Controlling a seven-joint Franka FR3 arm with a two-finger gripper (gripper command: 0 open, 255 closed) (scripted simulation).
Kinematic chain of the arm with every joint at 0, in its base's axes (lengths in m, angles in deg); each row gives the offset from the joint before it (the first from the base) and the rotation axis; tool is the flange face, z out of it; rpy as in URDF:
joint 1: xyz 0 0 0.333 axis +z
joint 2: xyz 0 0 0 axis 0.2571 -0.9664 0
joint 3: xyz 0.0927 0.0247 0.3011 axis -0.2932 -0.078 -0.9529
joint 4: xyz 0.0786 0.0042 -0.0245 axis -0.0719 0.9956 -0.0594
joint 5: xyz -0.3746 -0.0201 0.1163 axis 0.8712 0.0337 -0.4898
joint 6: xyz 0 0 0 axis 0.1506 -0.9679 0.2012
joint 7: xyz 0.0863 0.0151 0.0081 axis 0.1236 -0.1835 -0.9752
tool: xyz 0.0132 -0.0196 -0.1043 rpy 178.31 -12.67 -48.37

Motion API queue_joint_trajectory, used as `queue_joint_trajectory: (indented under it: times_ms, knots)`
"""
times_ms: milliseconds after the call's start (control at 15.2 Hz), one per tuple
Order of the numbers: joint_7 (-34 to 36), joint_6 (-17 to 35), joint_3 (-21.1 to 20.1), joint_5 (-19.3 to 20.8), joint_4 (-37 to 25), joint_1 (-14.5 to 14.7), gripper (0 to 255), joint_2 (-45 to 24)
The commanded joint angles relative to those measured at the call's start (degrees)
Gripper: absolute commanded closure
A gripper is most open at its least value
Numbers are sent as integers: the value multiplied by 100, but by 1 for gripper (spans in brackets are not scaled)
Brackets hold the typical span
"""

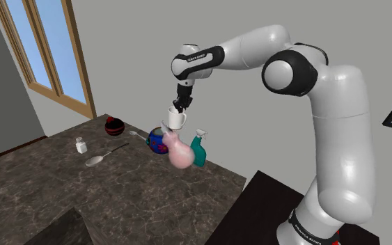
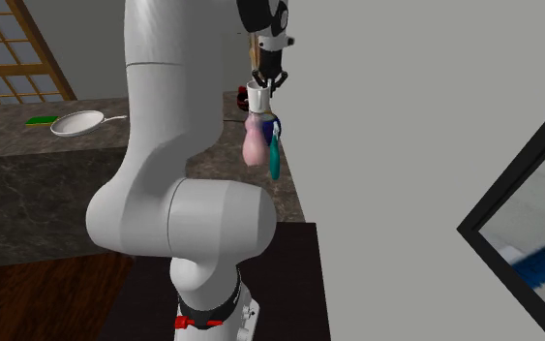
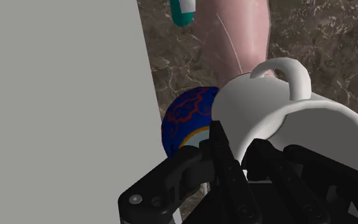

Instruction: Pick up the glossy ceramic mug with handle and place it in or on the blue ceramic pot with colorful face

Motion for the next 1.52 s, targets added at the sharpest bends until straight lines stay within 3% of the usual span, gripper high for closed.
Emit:
queue_joint_trajectory:
  times_ms: [0,198,330,396,792,1452]
  knots:
    - [92,-333,3,-23,-952,-70,255,-585]
    - [217,-1021,-61,-68,-2641,-182,255,-1577]
    - [361,-1849,-123,-95,-4578,-330,255,-2670]
    - [399,-2070,-142,-97,-5085,-372,255,-2950]
    - [325,-1446,-115,-119,-4243,-296,255,-2742]
    - [261,-731,-151,-125,-3589,-264,255,-2808]
